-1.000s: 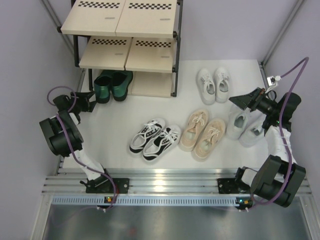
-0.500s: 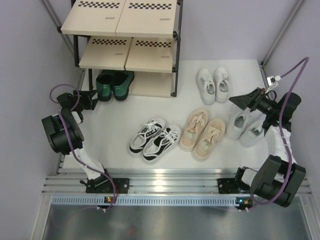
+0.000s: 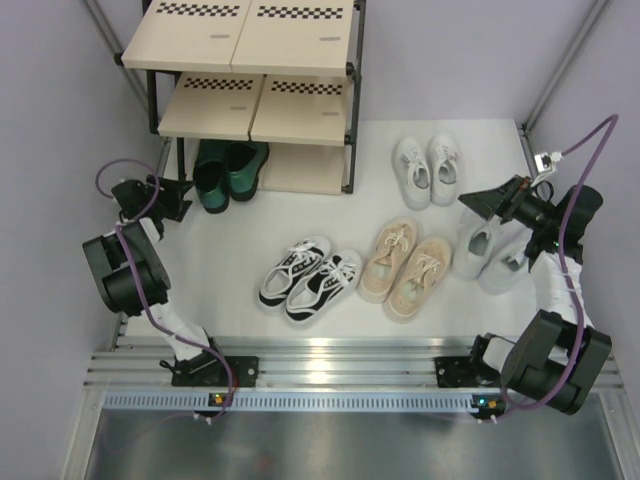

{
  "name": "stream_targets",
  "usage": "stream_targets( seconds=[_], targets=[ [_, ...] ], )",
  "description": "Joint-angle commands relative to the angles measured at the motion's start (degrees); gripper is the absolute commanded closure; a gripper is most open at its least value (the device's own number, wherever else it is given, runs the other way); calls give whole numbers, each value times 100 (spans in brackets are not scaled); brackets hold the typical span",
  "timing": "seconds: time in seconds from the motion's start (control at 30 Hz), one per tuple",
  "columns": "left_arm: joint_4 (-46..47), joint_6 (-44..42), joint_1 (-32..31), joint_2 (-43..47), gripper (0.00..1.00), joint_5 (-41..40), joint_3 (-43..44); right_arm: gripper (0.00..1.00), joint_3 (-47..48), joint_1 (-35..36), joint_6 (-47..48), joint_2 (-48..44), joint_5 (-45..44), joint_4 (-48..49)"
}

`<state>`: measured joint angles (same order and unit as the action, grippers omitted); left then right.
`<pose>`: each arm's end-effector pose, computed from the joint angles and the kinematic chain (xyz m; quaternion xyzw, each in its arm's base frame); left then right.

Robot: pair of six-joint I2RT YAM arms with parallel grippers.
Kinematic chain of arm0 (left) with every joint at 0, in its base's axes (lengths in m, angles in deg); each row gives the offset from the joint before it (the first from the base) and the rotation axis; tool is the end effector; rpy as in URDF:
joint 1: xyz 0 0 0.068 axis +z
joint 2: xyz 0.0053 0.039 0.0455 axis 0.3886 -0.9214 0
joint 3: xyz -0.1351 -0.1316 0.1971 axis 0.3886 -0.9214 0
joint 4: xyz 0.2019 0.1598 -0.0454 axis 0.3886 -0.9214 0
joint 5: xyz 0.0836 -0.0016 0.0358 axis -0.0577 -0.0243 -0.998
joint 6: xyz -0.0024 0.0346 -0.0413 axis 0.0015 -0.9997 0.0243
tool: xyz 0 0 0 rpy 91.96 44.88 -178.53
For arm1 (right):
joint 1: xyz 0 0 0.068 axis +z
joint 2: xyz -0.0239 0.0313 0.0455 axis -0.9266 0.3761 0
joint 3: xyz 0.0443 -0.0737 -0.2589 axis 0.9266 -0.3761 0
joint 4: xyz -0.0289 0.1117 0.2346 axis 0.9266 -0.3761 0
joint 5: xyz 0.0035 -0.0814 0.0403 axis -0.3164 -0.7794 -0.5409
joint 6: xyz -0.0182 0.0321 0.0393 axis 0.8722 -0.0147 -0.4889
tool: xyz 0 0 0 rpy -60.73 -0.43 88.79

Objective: Place and organize the shoes onto the shoe shelf
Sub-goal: Place the shoe at the shoe shelf.

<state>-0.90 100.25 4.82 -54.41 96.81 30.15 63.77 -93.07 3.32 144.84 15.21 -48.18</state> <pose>0.3427 0.1599 0.1772 -0.4730 0.6967 -0.3428 0.4164 0.2360 -0.0739 0.2900 -0.0253 0.7205 0.4693 0.5100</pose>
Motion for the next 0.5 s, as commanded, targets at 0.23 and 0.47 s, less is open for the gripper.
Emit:
stream_targets(
  seconds=[0.23,0.47],
  targets=[
    [-531,-1020,36,726,31,-71,0,1,18,-129,233,-230,20,86],
    [-540,-1249,80,1718,45,-325,-877,1,35,-137,295,-247,20,60]
  ],
)
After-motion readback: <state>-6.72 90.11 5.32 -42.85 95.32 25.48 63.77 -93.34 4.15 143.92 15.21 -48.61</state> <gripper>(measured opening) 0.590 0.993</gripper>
